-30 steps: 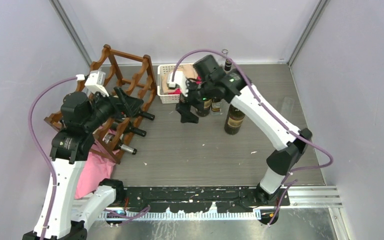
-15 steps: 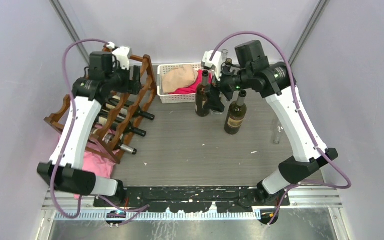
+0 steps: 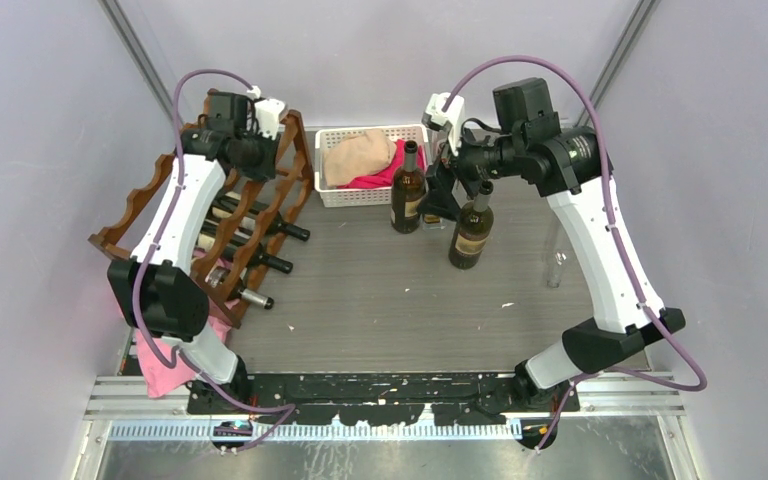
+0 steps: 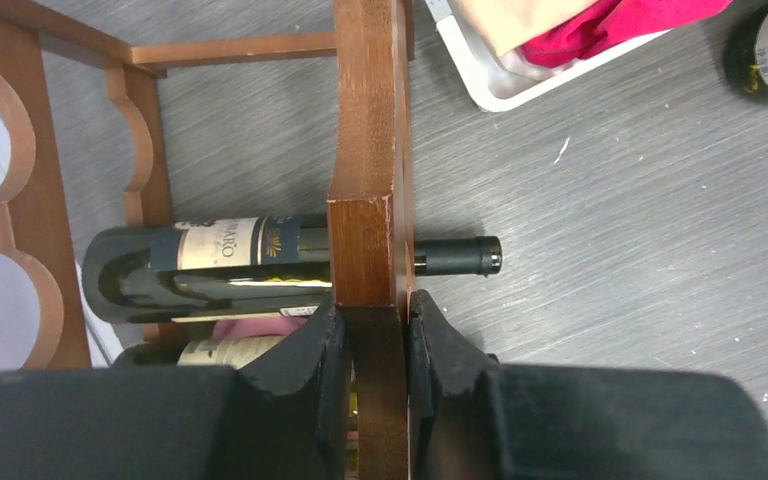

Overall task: Put the wine bottle on the wine rack
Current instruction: Adjust the wine rack at the center of the board.

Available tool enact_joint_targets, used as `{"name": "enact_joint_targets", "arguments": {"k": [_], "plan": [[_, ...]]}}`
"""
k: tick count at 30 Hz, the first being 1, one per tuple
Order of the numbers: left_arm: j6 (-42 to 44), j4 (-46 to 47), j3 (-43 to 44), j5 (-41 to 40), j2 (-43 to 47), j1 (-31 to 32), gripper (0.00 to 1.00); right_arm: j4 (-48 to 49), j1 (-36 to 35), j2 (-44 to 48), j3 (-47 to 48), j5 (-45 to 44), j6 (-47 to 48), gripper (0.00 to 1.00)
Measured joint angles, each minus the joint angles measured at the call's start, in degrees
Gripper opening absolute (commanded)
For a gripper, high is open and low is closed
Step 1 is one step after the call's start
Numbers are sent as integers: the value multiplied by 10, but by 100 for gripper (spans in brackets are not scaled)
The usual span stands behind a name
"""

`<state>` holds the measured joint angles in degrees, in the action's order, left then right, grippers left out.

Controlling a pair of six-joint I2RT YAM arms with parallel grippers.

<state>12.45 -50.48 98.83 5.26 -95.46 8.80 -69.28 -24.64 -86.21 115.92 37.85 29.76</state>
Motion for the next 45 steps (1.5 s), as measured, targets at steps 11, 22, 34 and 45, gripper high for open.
{"name": "enact_joint_targets", "arguments": {"k": [11,22,34,45], "plan": [[28,-9,0,72,1,-15,5,0,21,7,-7,7,-5,100],[67,-37,-1,141,6,-22,3,2,49,23,-35,8,-12,100],[138,-95,-37,203,49,-20,2,3,57,31,-43,8,-12,100],[161,-118,-55,214,74,-16,51,3,62,32,-43,5,-12,100]]}}
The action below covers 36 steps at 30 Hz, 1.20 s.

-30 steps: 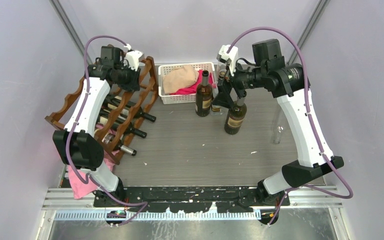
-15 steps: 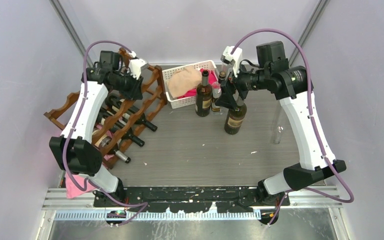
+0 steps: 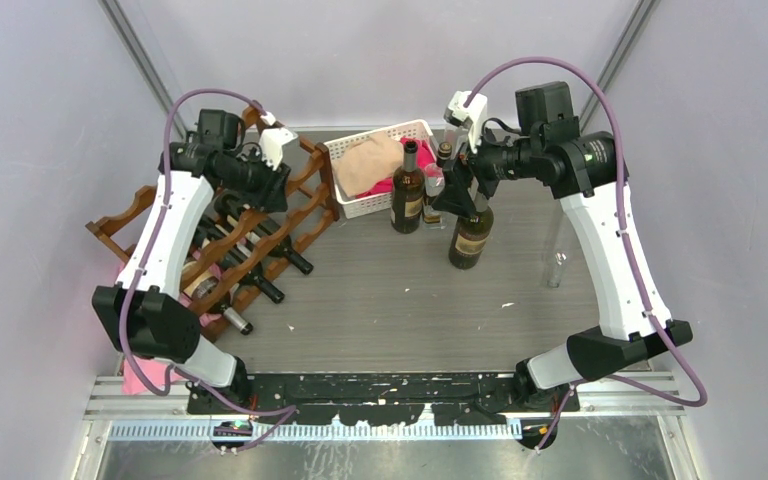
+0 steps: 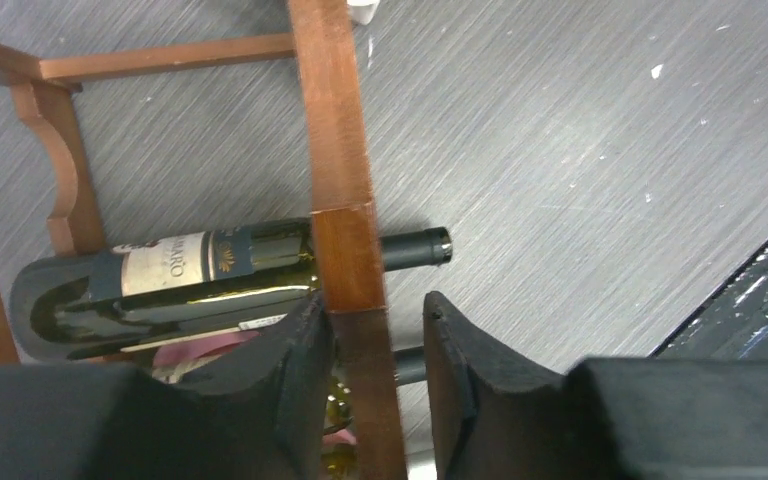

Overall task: Put the wine bottle on the wine rack
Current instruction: Adjust the wine rack at the center of the board.

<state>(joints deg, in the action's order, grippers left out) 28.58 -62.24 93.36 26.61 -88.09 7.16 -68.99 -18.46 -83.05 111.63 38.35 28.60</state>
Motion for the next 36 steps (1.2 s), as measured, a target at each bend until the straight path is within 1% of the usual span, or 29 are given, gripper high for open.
{"name": "enact_joint_targets", "arguments": {"k": [4,5,6,7,10,13,17,22,26,29,31,36], "plan": [[-29,19,-7,21,25,9,77,0,2,2,0,-4,2,100],[-44,36,-15,25,43,11,81,0,3,3,0,-6,2,100],[-56,50,-23,27,61,12,87,0,3,7,-2,-10,2,100],[-70,67,-33,29,82,14,90,1,3,10,-5,-14,2,100],[-120,125,-59,26,154,14,93,12,6,29,-23,-33,-9,100],[-168,172,-64,26,200,14,98,27,18,47,-41,-57,-34,100],[-270,248,-83,41,241,14,100,37,39,57,-54,-94,-62,100],[-423,356,-187,69,290,14,98,38,54,63,-82,-158,-78,98],[-509,399,-233,81,304,16,96,39,58,63,-111,-195,-82,94],[-544,422,-245,82,306,26,94,38,58,59,-126,-214,-83,88],[-557,433,-248,81,306,45,93,39,58,52,-127,-223,-83,83],[-570,461,-263,65,303,129,92,39,58,19,-127,-234,-85,69]]}}
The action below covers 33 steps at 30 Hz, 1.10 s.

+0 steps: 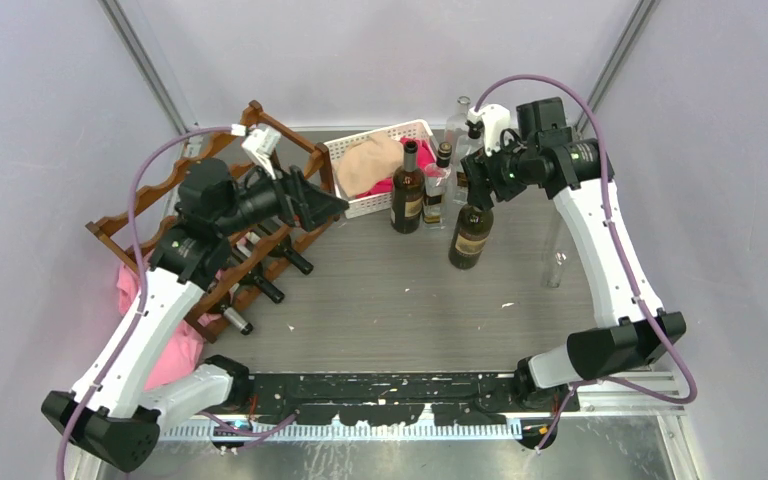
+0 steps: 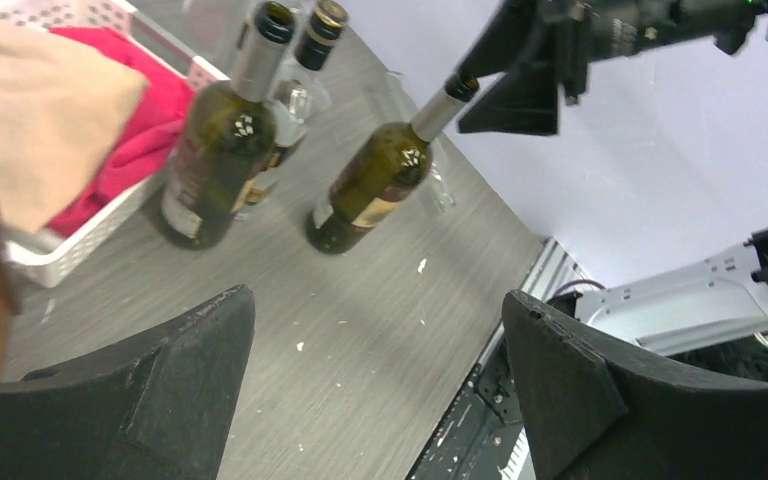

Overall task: Put the wine bottle on the wine rack
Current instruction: Adjust the wine rack at the center of the board, then pick up the wine bottle from the center of the board.

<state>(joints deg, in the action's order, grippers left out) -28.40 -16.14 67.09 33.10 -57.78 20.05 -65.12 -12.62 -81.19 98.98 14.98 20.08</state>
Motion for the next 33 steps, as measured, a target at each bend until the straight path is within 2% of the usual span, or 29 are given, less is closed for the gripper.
{"name": "enact_joint_targets", "arguments": {"k": [5,7,10,13,19,23,28,33], "plan": [[-2,33,-28,-37,-16,77,92,5,0,-29,-8,-6,-2,55],[-1,41,-34,-50,-26,97,91,11,0,-32,-15,-10,-1,43],[6,54,-38,-65,-41,119,91,18,0,-34,-22,-13,-1,18],[27,70,-44,-80,-49,139,91,22,0,-35,-22,-13,-3,2],[114,145,-94,-97,-54,205,92,2,9,-35,-15,16,-7,1],[172,173,-103,-94,-88,238,93,-30,28,-23,-14,92,-28,1],[244,220,-132,-72,-129,251,96,-25,62,33,-71,215,-80,1],[270,277,-183,-44,-161,255,99,-7,89,56,-119,306,-120,1]]}}
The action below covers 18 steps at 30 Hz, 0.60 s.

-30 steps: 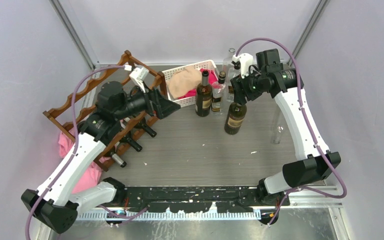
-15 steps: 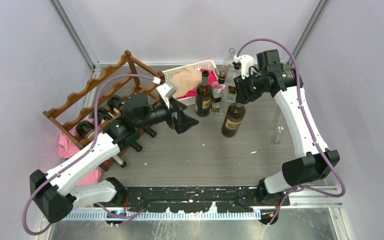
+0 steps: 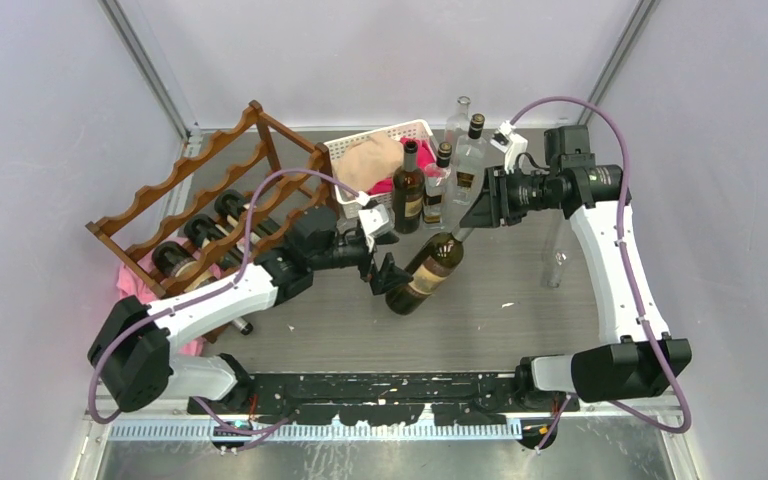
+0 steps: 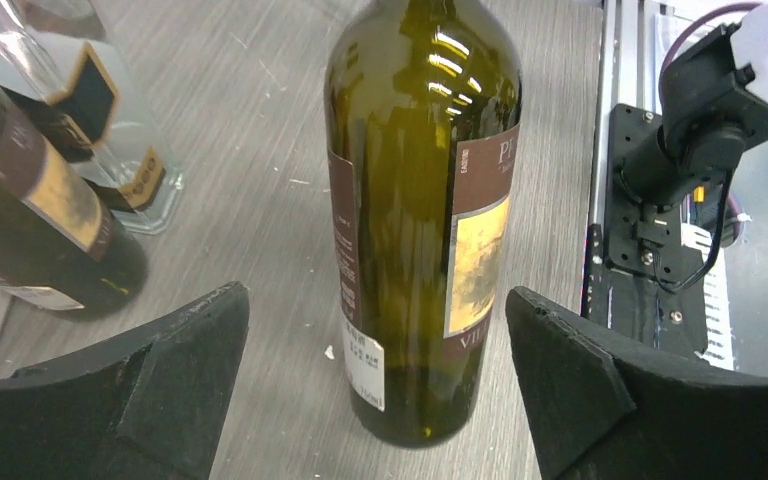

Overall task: Put the wine bottle on the wine rack
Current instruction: Pick up the wine bottle from the center of the board.

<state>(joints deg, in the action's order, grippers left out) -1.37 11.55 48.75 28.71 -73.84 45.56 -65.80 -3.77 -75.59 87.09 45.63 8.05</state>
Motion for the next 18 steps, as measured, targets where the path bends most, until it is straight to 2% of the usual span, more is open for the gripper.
{"name": "enact_joint_targets", "arguments": {"k": [14,17,18], "plan": [[-10,123,-45,50,-57,6,99,98,33,34,-49,87,-87,1],[-6,122,-52,51,-73,6,95,105,42,37,-53,100,-97,1],[0,122,-52,50,-79,6,90,106,45,38,-54,103,-99,1]]}}
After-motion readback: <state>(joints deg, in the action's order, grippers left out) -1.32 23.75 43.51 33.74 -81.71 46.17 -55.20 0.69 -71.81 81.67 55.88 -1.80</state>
